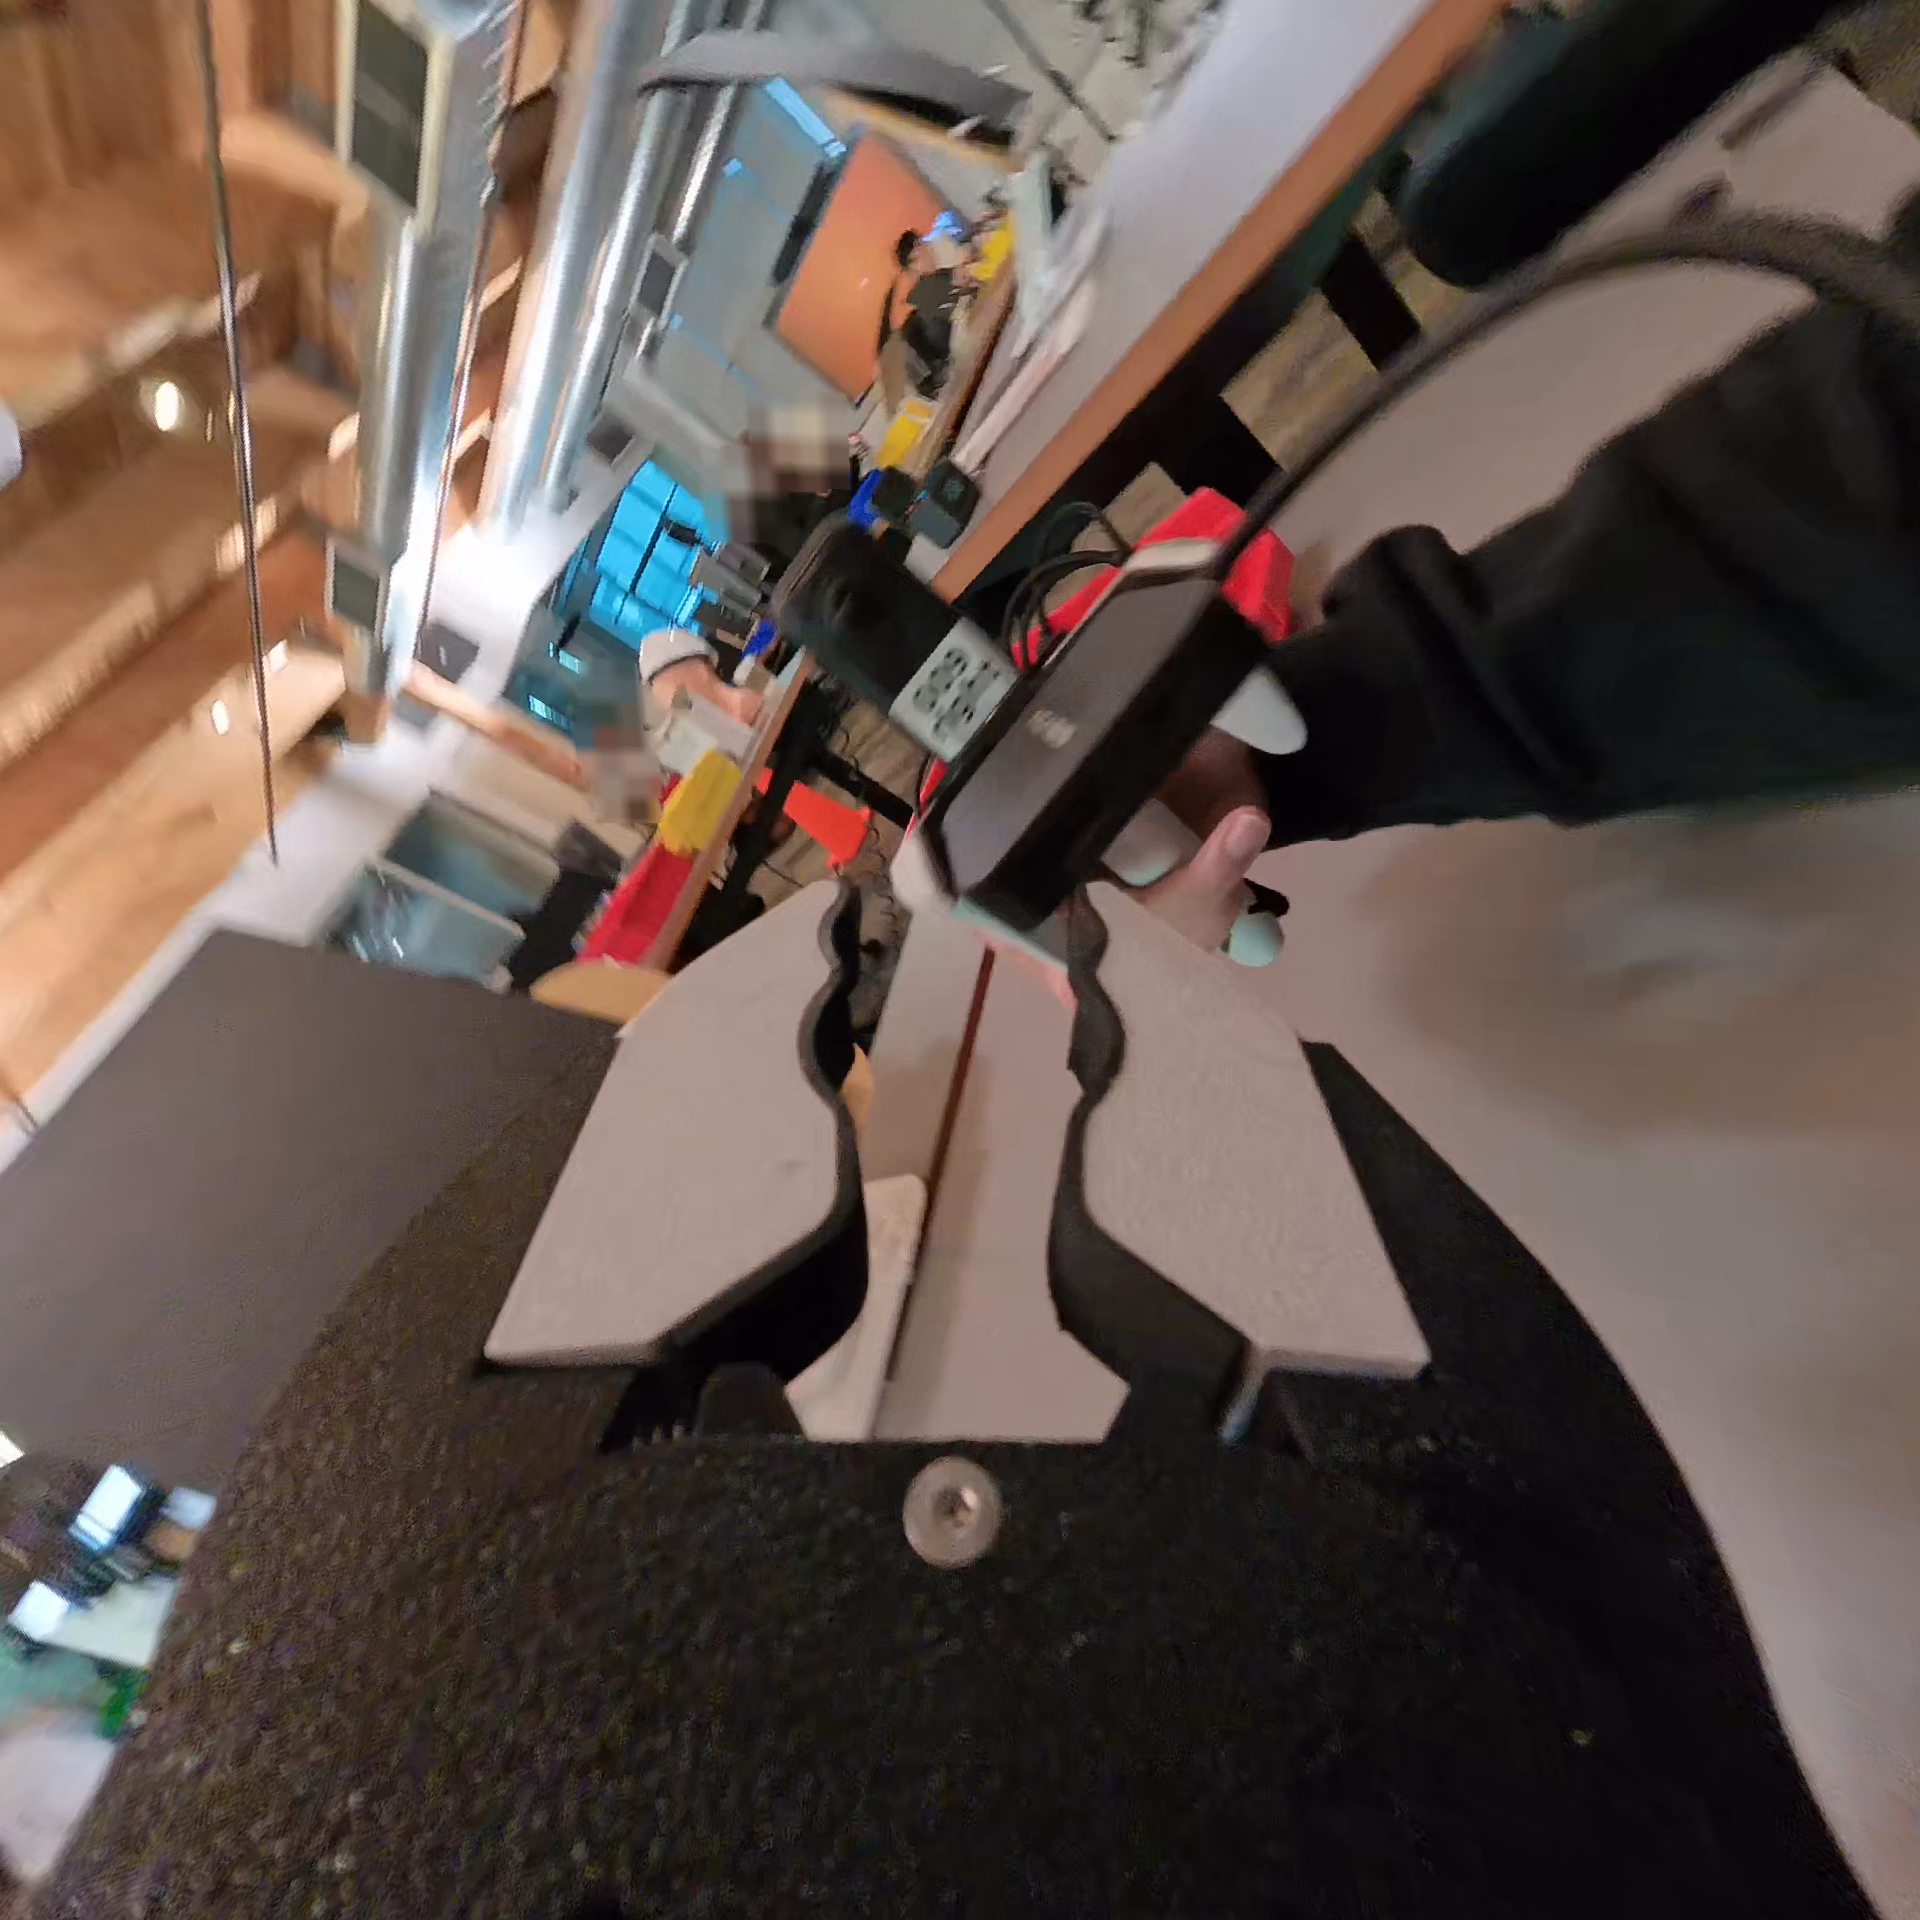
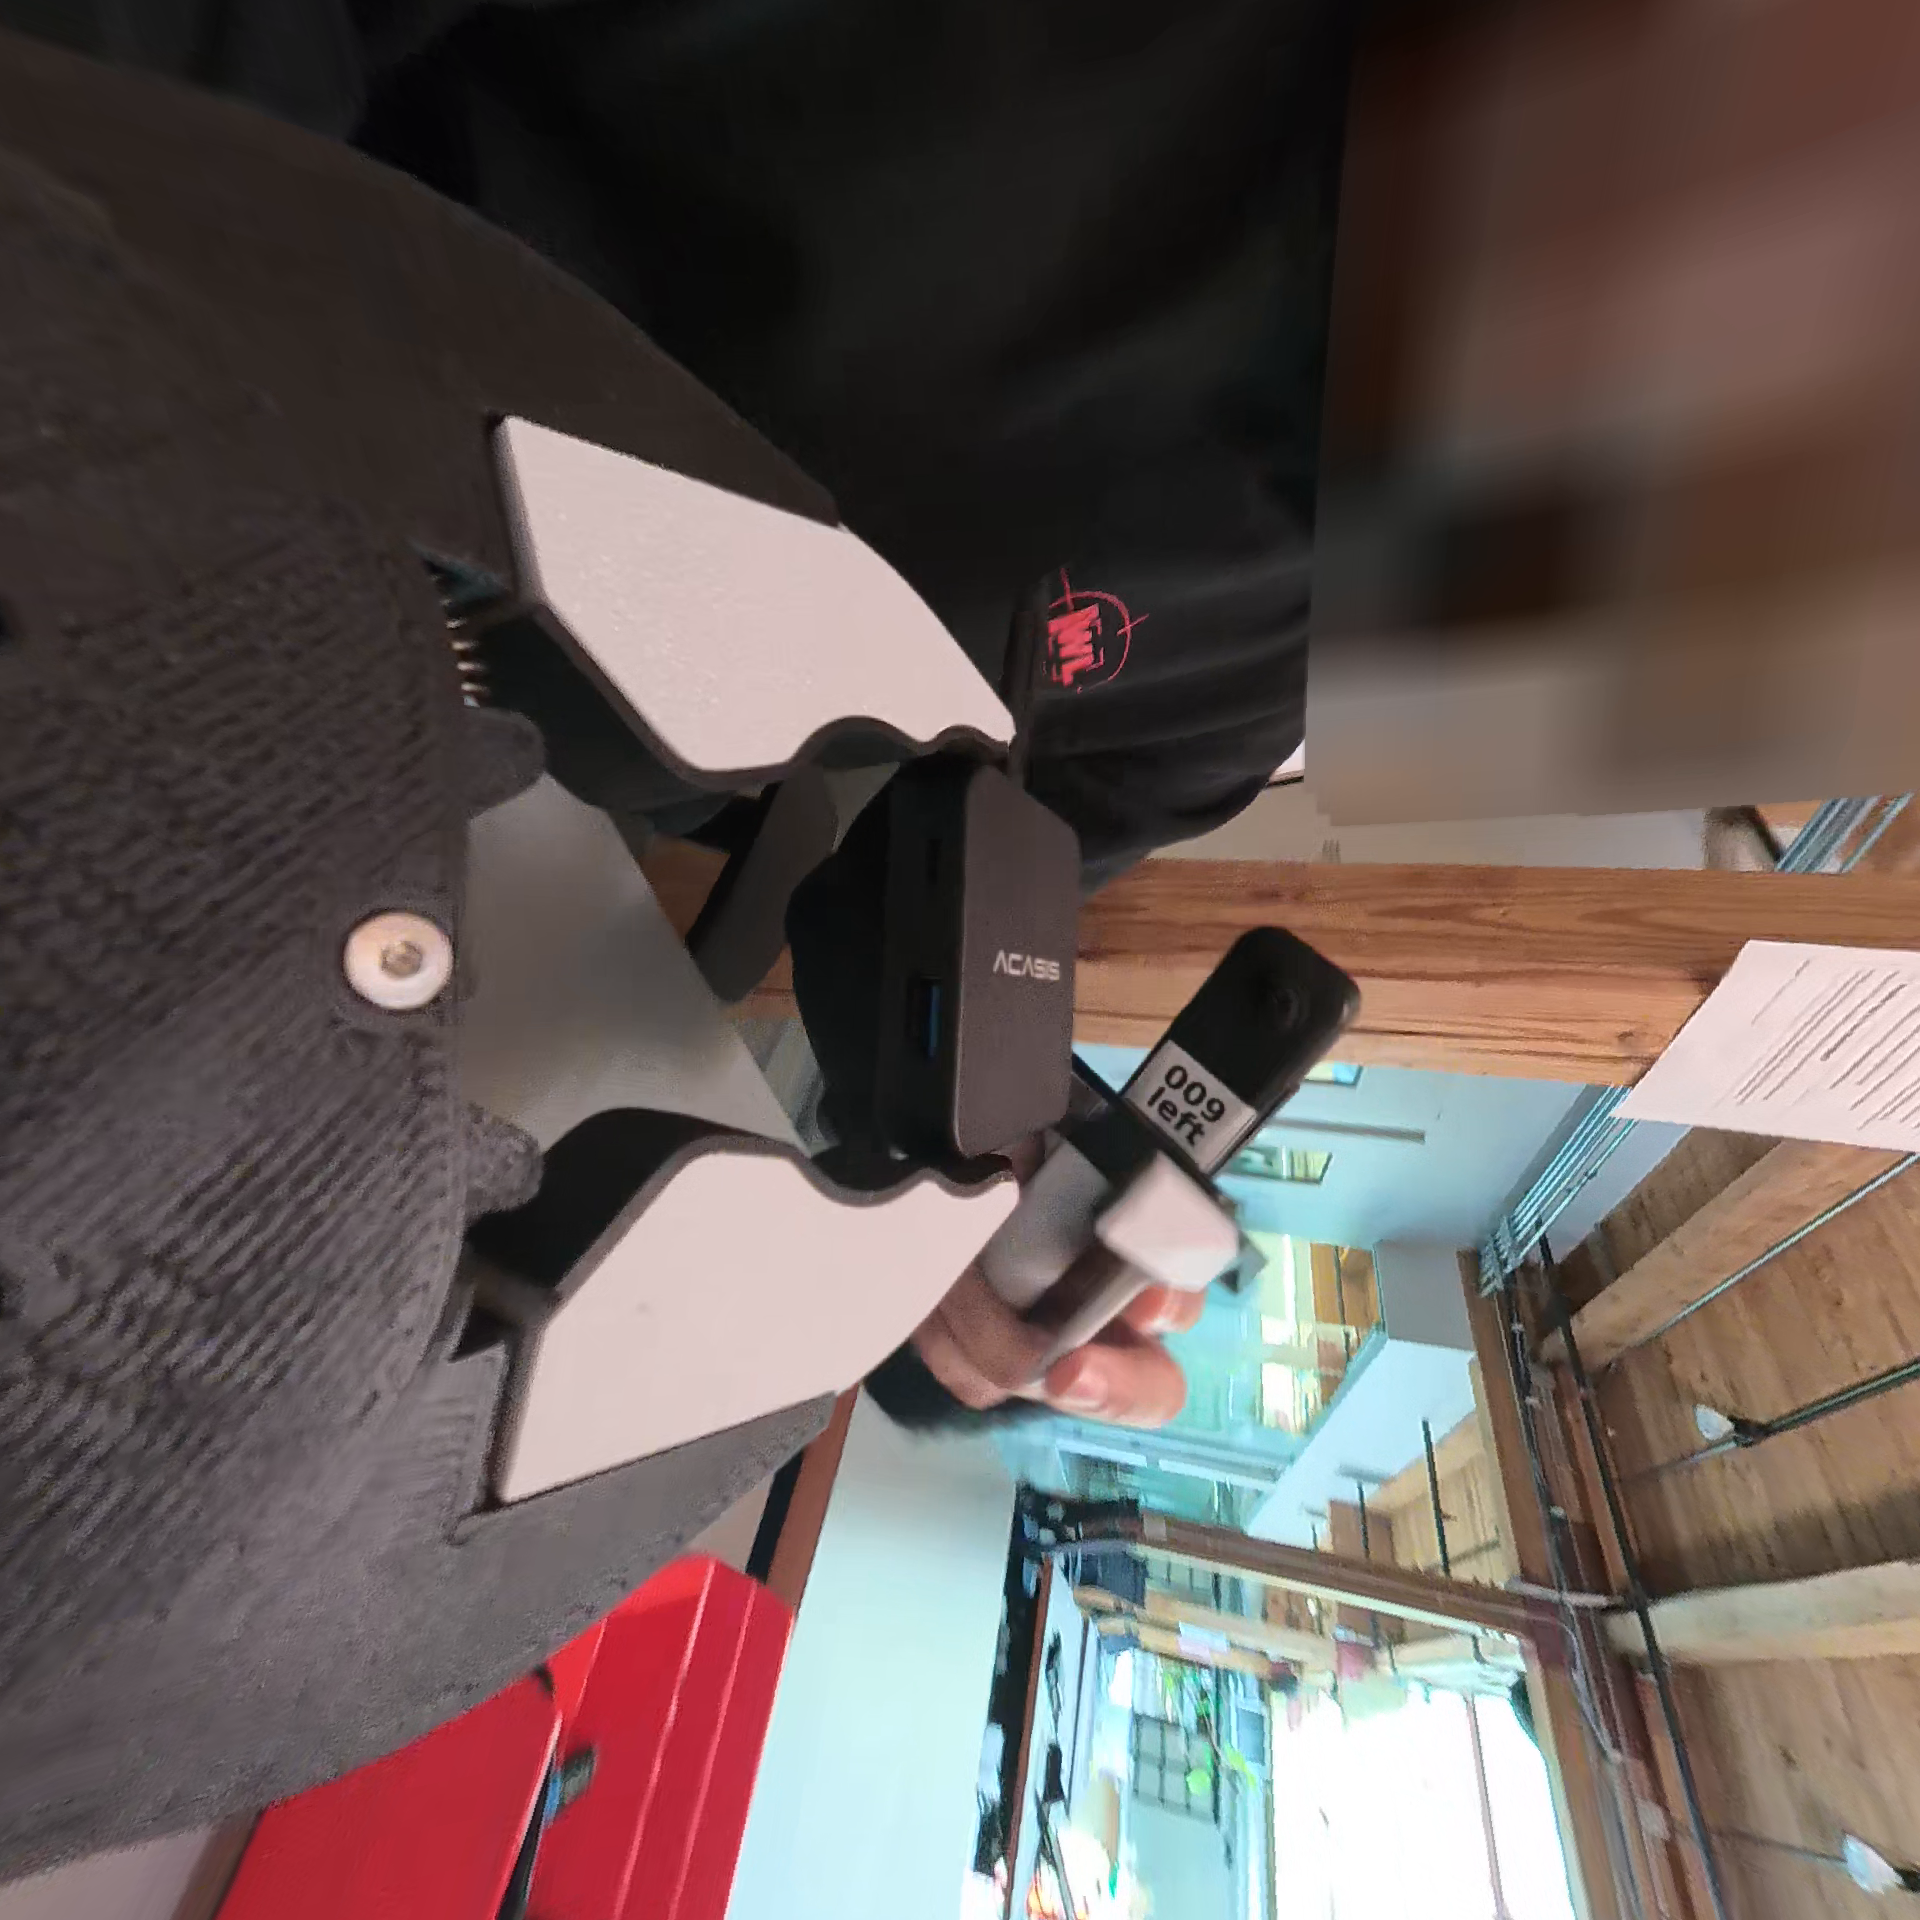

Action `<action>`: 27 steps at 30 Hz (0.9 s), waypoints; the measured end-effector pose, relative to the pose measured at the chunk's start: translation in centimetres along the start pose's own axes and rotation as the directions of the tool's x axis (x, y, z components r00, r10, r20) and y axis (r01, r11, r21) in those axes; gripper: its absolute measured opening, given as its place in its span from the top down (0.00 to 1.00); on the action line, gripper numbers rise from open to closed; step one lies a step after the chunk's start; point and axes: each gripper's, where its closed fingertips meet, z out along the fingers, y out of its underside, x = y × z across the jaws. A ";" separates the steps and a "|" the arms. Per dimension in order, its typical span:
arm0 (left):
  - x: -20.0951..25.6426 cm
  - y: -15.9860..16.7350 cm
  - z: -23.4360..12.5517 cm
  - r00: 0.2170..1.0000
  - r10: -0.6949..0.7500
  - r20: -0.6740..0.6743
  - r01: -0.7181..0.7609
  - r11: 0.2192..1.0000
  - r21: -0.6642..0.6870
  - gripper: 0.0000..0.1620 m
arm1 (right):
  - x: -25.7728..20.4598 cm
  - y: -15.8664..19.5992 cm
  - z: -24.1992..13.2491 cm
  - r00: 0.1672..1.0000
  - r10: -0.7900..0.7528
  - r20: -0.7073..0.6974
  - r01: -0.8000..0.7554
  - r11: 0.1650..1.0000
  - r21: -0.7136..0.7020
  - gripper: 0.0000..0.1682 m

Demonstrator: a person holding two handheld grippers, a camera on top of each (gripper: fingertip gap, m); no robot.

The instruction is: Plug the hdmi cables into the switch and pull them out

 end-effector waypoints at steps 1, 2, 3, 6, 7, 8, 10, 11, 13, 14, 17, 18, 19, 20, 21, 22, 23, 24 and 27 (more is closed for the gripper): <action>-0.6 0.5 -0.3 0.996 -0.090 0.027 0.090 0.996 -0.002 0.75 | 0.0 -0.2 -0.2 0.999 -0.034 -0.019 0.034 0.999 -0.010 0.57; -1.1 1.1 -0.8 0.981 -0.187 0.049 0.188 0.982 0.000 0.73 | 0.1 -0.4 -0.5 0.997 -0.063 -0.044 0.062 0.998 -0.024 0.57; -1.6 1.8 -1.3 0.956 -0.288 0.060 0.289 0.957 0.006 0.71 | 0.3 -0.5 -0.9 0.993 -0.092 -0.075 0.090 0.995 -0.037 0.57; -3.2 3.2 -3.2 0.785 -0.613 0.089 0.605 0.790 0.101 0.71 | 0.6 -1.0 -1.9 0.975 -0.170 -0.141 0.165 0.985 -0.047 0.57; -3.5 3.3 -3.7 0.692 -0.718 0.073 0.704 0.694 0.155 0.72 | 0.7 -1.0 -2.1 0.971 -0.181 -0.156 0.174 0.983 -0.057 0.57; -3.6 3.5 -3.9 0.596 -0.802 0.044 0.783 0.592 0.192 0.73 | 0.9 -1.1 -2.3 0.967 -0.190 -0.168 0.182 0.981 -0.060 0.57; -3.0 3.2 -3.8 0.440 -0.896 -0.054 0.882 0.420 0.215 0.74 | 1.4 -0.9 -2.3 0.961 -0.202 -0.188 0.191 0.979 -0.072 0.57; -2.6 3.1 -3.6 0.365 -0.926 -0.097 0.918 0.340 0.204 0.74 | 1.8 -0.6 -2.2 0.955 -0.213 -0.207 0.197 0.976 -0.093 0.57; -1.5 2.7 -3.1 0.221 -0.958 -0.181 0.970 0.198 0.139 0.74 | 2.2 0.3 -2.0 0.945 -0.236 -0.225 0.206 0.967 -0.151 0.57; -0.7 2.5 -2.7 0.152 -0.962 -0.225 0.987 0.135 0.087 0.74 | 2.5 0.6 -1.9 0.938 -0.251 -0.238 0.212 0.961 -0.178 0.57; 2.3 2.5 -1.5 -0.009 -0.953 -0.304 0.994 0.026 -0.109 0.74 | 2.5 1.6 -1.2 0.926 -0.292 -0.241 0.232 0.941 -0.247 0.57; 3.2 2.7 -1.1 -0.049 -0.950 -0.308 0.987 0.001 -0.159 0.74 | 2.5 1.9 -0.9 0.919 -0.313 -0.239 0.245 0.930 -0.275 0.57; 3.9 2.8 -0.9 -0.081 -0.944 -0.320 0.982 -0.021 -0.186 0.73 | 2.4 2.3 -0.6 0.914 -0.332 -0.235 0.257 0.919 -0.298 0.57; 4.1 2.6 -0.7 -0.116 -0.928 -0.354 0.981 -0.050 -0.189 0.74 | 2.4 2.4 -0.4 0.909 -0.342 -0.238 0.263 0.914 -0.308 0.57; 4.1 2.2 -0.7 -0.153 -0.905 -0.397 0.979 -0.084 -0.187 0.77 | 2.4 2.7 -0.2 0.906 -0.346 -0.244 0.259 0.909 -0.325 0.57; 4.1 1.9 -0.6 -0.190 -0.882 -0.431 0.975 -0.119 -0.186 0.83 | 2.6 3.4 -0.2 0.904 -0.347 -0.248 0.245 0.899 -0.362 0.57; 4.2 2.1 -0.3 -0.221 -0.871 -0.440 0.970 -0.151 -0.188 0.87 | 2.8 4.2 -0.3 0.900 -0.353 -0.257 0.232 0.884 -0.405 0.57; 4.5 2.4 -0.1 -0.244 -0.864 -0.440 0.966 -0.175 -0.192 0.88 | 2.8 4.6 -0.3 0.892 -0.363 -0.268 0.229 0.876 -0.425 0.56; 4.8 3.1 0.5 -0.335 -0.824 -0.457 0.941 -0.272 -0.201 0.89 | 3.0 5.3 -1.0 0.862 -0.389 -0.325 0.219 0.864 -0.452 0.57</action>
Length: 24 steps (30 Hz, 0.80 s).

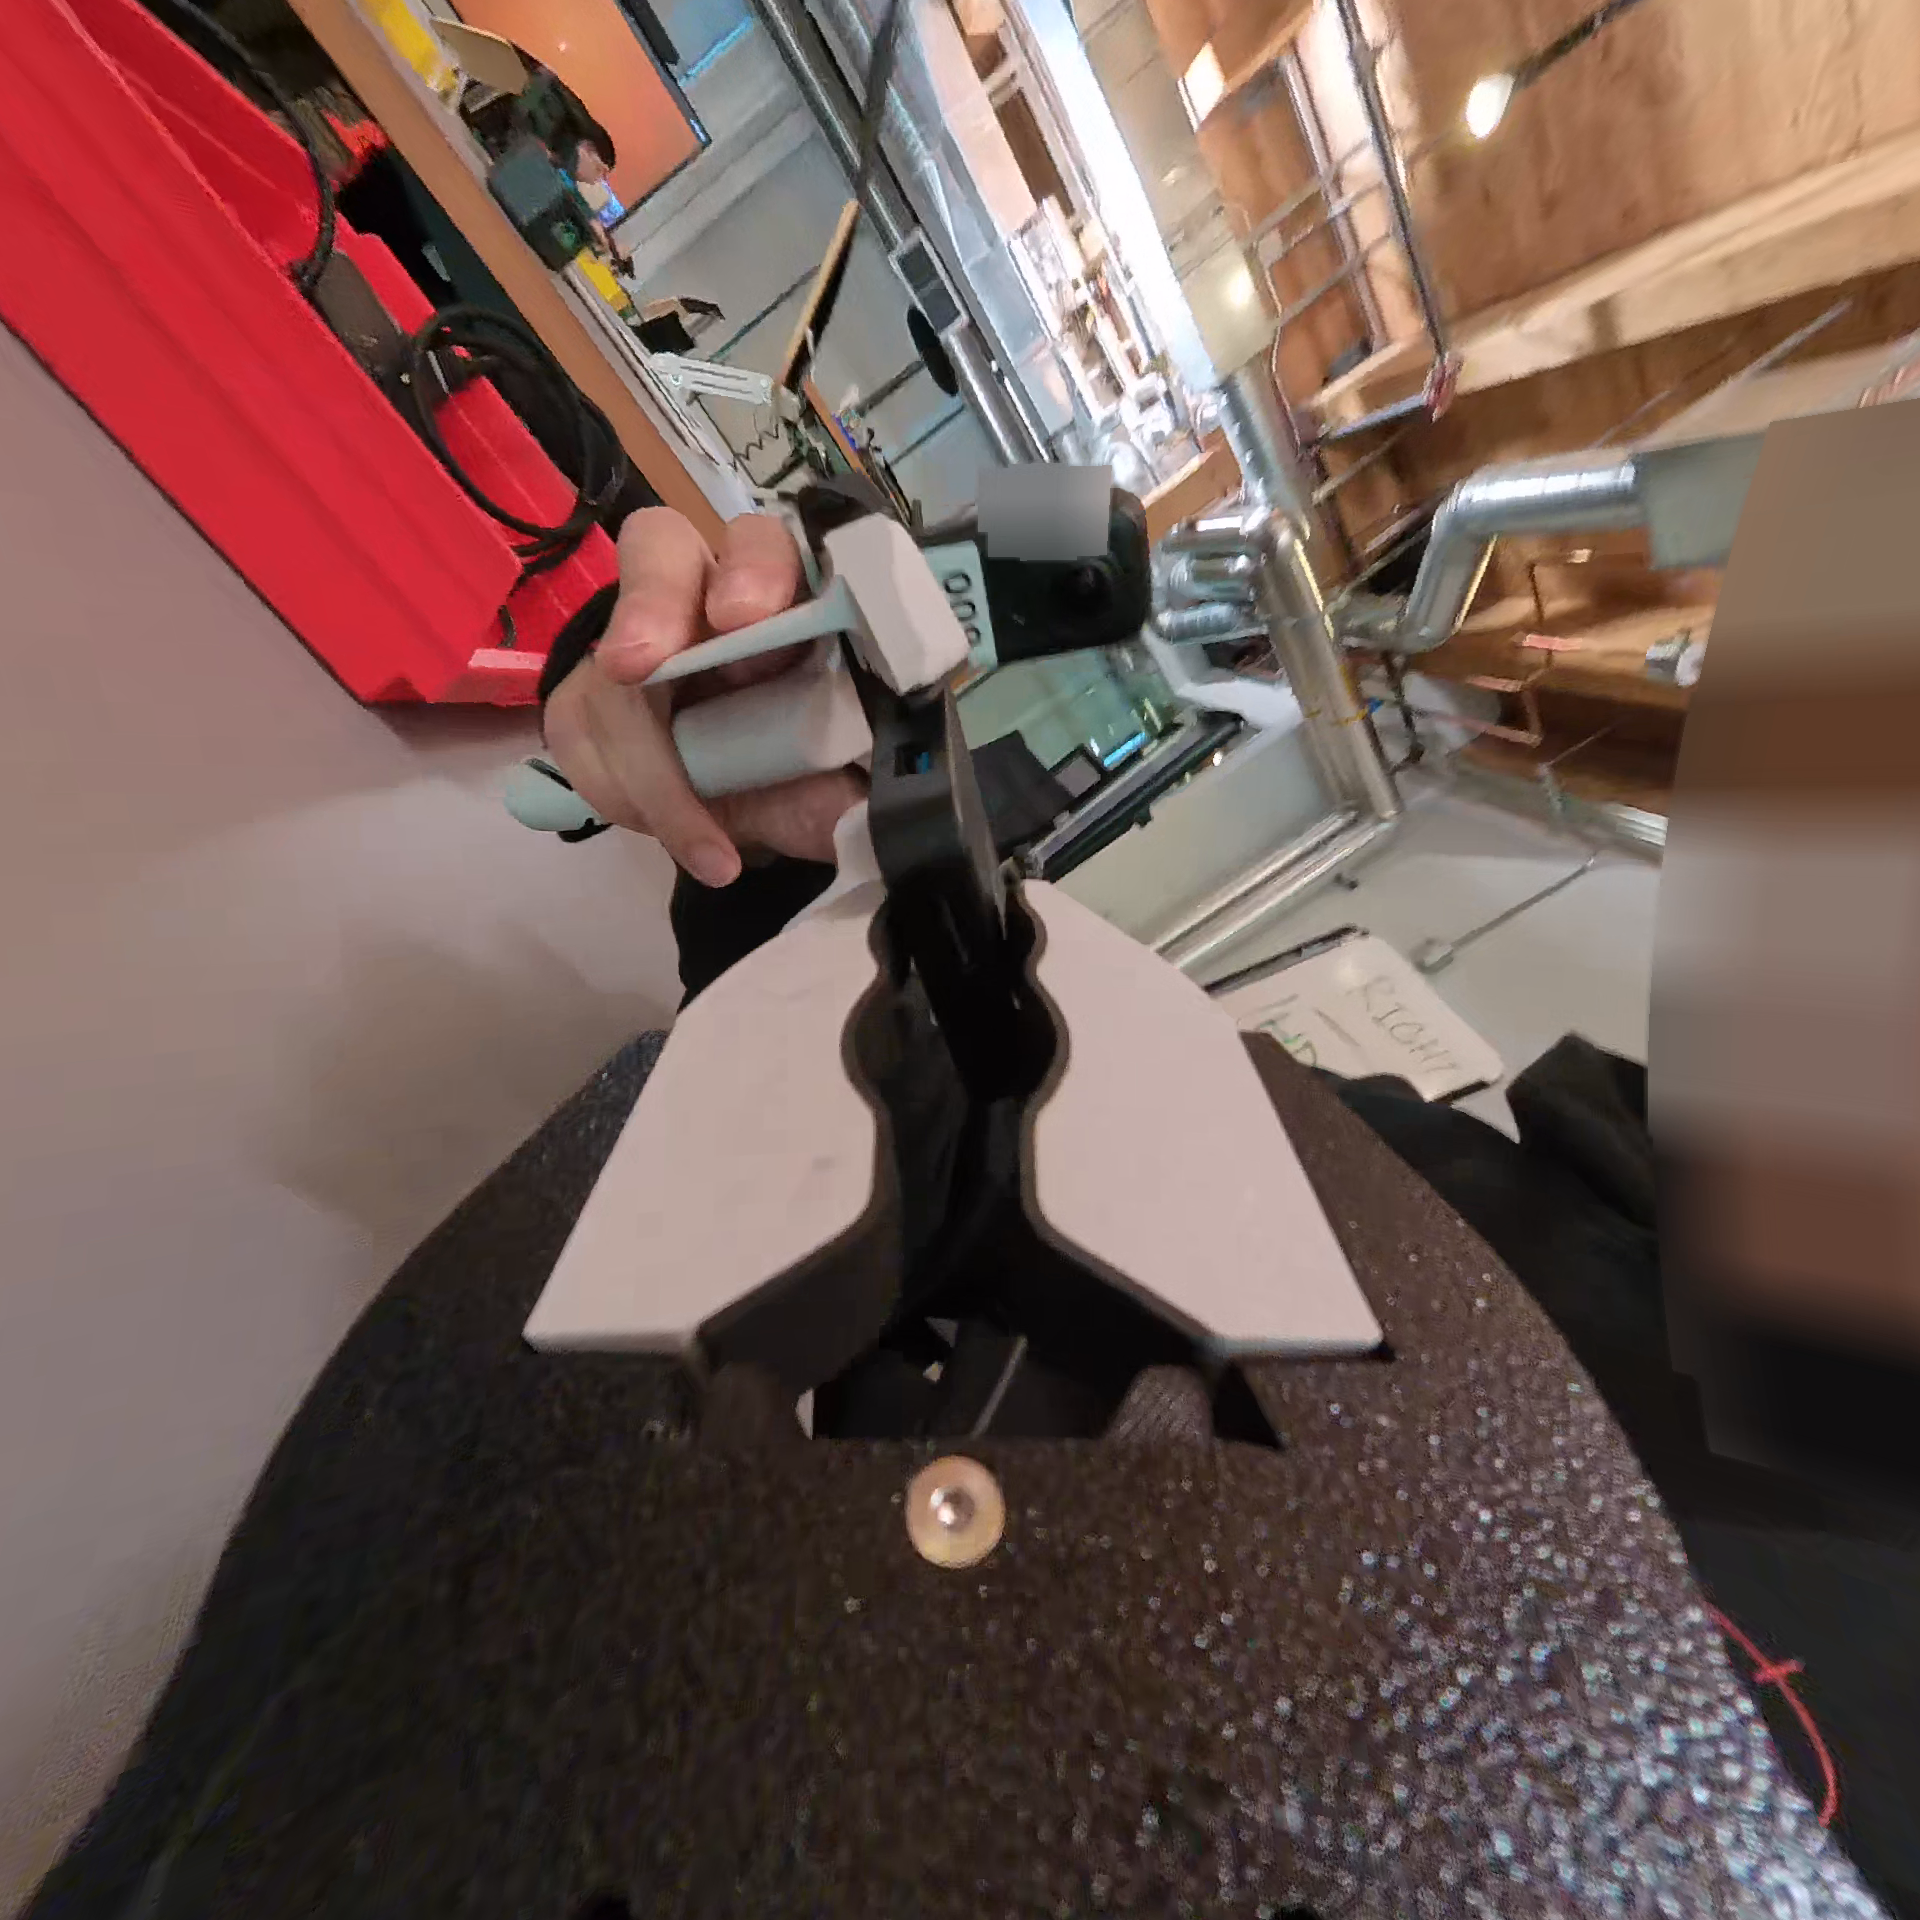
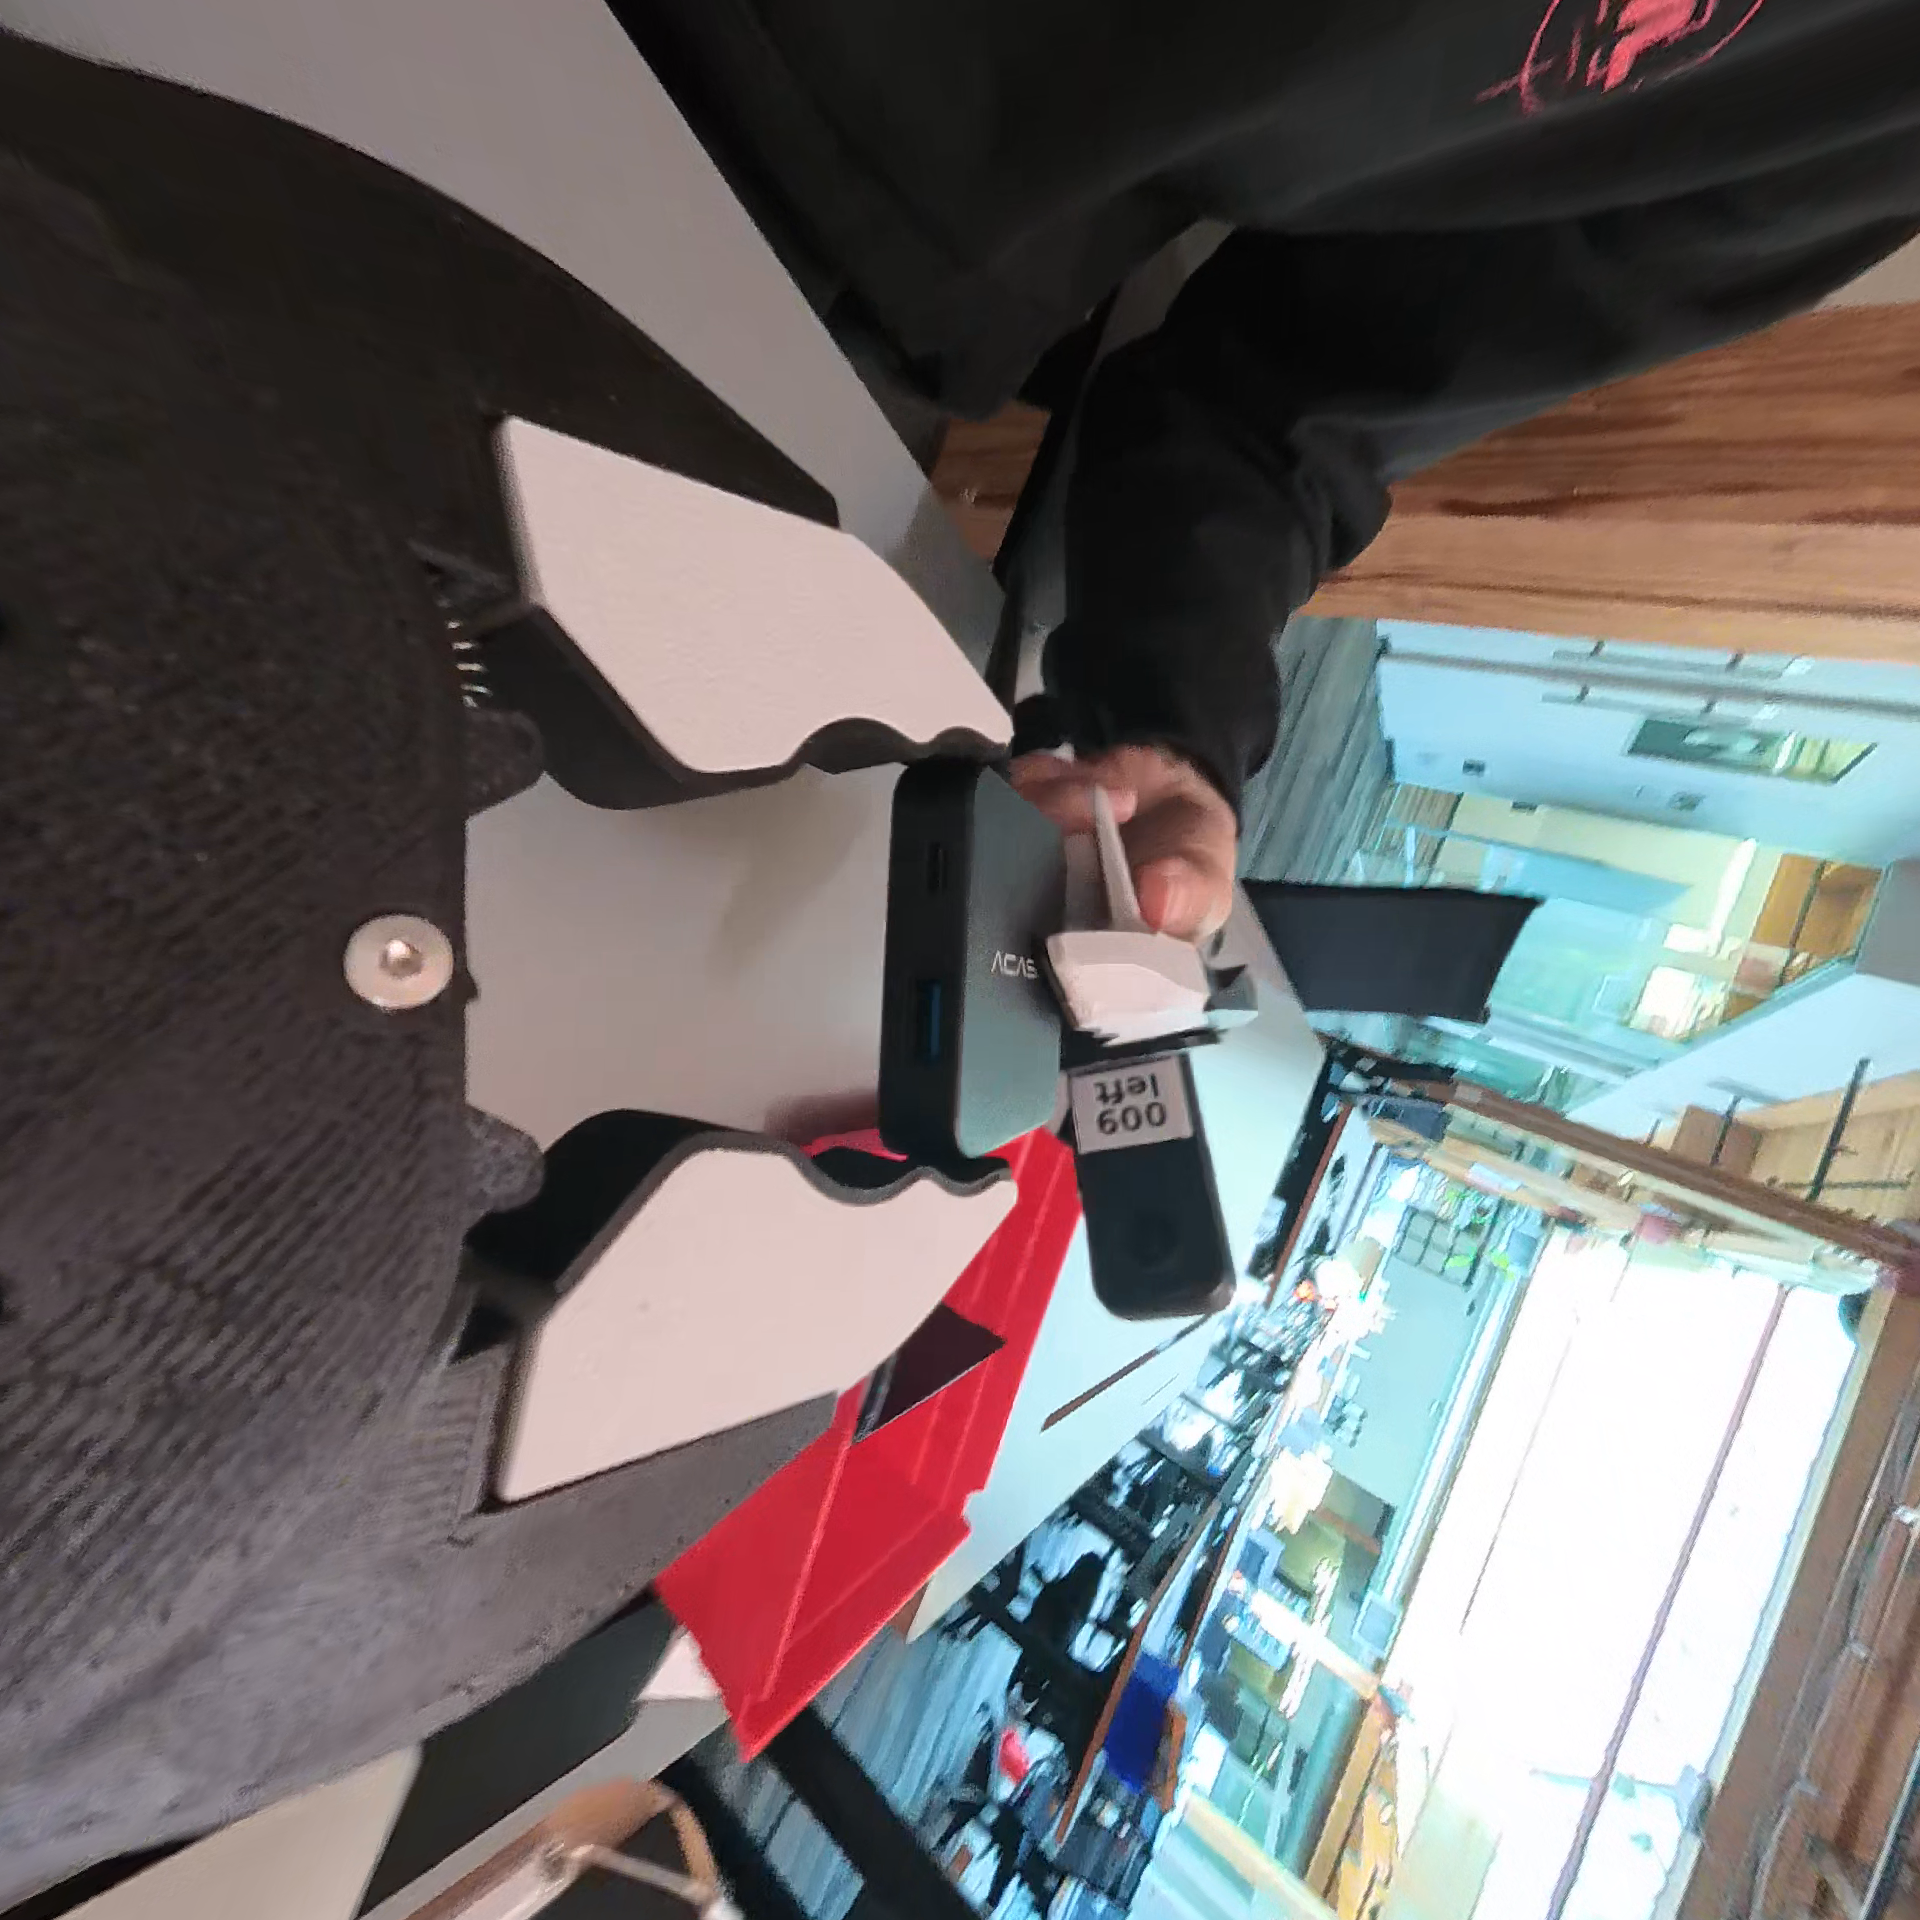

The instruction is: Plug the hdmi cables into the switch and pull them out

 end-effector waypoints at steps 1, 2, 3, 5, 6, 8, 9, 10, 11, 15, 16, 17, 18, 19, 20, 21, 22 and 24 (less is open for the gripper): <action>-0.5 -0.1 0.1 1.000 -0.024 0.007 0.024 1.000 0.016 0.90 | 0.1 0.6 -0.1 0.999 -0.007 -0.033 0.006 0.999 -0.033 0.57; -1.0 -0.1 0.1 0.999 -0.040 0.017 0.039 0.999 0.024 0.90 | 0.1 1.3 -0.3 0.998 -0.022 -0.064 0.018 0.998 -0.064 0.57; -1.4 -0.1 0.2 0.998 -0.053 0.029 0.052 0.998 0.031 0.91 | 0.2 1.8 -0.5 0.995 -0.030 -0.092 0.022 0.996 -0.091 0.57; -1.9 -0.2 0.5 0.997 -0.071 0.032 0.070 0.997 0.039 0.91 | 0.2 2.2 -0.8 0.992 -0.015 -0.126 0.003 0.995 -0.095 0.57; -1.9 -0.1 0.8 0.997 -0.078 0.021 0.077 0.996 0.036 0.91 | 0.1 2.1 -1.0 0.991 -0.001 -0.134 -0.008 0.997 -0.070 0.57; -2.1 0.0 1.2 0.997 -0.072 0.034 0.071 0.997 0.020 0.91 | 0.0 2.4 -1.4 0.988 0.006 -0.151 -0.014 0.999 -0.049 0.56; -2.3 0.0 1.3 0.997 -0.063 0.052 0.063 0.998 0.014 0.92 | 0.1 2.6 -1.6 0.985 -0.004 -0.174 -0.004 0.999 -0.046 0.55; -2.6 0.0 1.5 0.995 -0.061 0.073 0.061 0.998 0.008 0.92 | 0.1 2.8 -1.7 0.981 -0.022 -0.194 0.013 0.999 -0.046 0.55; -2.9 0.0 1.6 0.994 -0.065 0.090 0.065 0.998 0.006 0.91 | 0.1 2.9 -1.9 0.975 -0.051 -0.217 0.042 0.998 -0.048 0.55; -3.7 -0.2 1.9 0.988 -0.126 0.093 0.121 0.991 0.051 0.91 | 0.7 2.7 -2.9 0.929 -0.178 -0.325 0.165 0.984 -0.067 0.50; -4.0 -0.3 2.0 0.986 -0.135 0.096 0.129 0.989 0.065 0.91 | 0.8 2.8 -3.1 0.922 -0.192 -0.336 0.173 0.981 -0.084 0.51; -4.2 -0.4 2.1 0.985 -0.143 0.097 0.136 0.988 0.072 0.92 | 0.5 3.0 -3.1 0.927 -0.196 -0.320 0.176 0.980 -0.091 0.55; -4.3 -0.2 2.3 0.984 -0.150 0.098 0.143 0.987 0.068 0.92 | 0.2 3.1 -3.0 0.934 -0.187 -0.303 0.170 0.982 -0.083 0.57; -4.5 0.0 2.4 0.982 -0.158 0.102 0.153 0.986 0.062 0.92 | -0.4 3.3 -2.9 0.949 -0.178 -0.260 0.165 0.984 -0.073 0.63; -4.7 0.2 2.6 0.981 -0.164 0.105 0.159 0.986 0.055 0.92 | -0.7 3.3 -2.8 0.958 -0.160 -0.238 0.149 0.987 -0.065 0.65; -4.8 0.4 2.6 0.979 -0.177 0.098 0.172 0.984 0.054 0.92 | -0.8 3.3 -2.9 0.962 -0.145 -0.230 0.135 0.989 -0.062 0.65; -4.8 0.4 2.6 0.979 -0.179 0.094 0.174 0.983 0.062 0.92 | -0.8 3.3 -2.9 0.965 -0.129 -0.229 0.119 0.991 -0.057 0.66; -4.8 -0.1 2.4 0.982 -0.162 0.101 0.152 0.983 0.105 0.92 | -0.2 3.1 -3.5 0.954 -0.114 -0.276 0.111 0.993 -0.028 0.69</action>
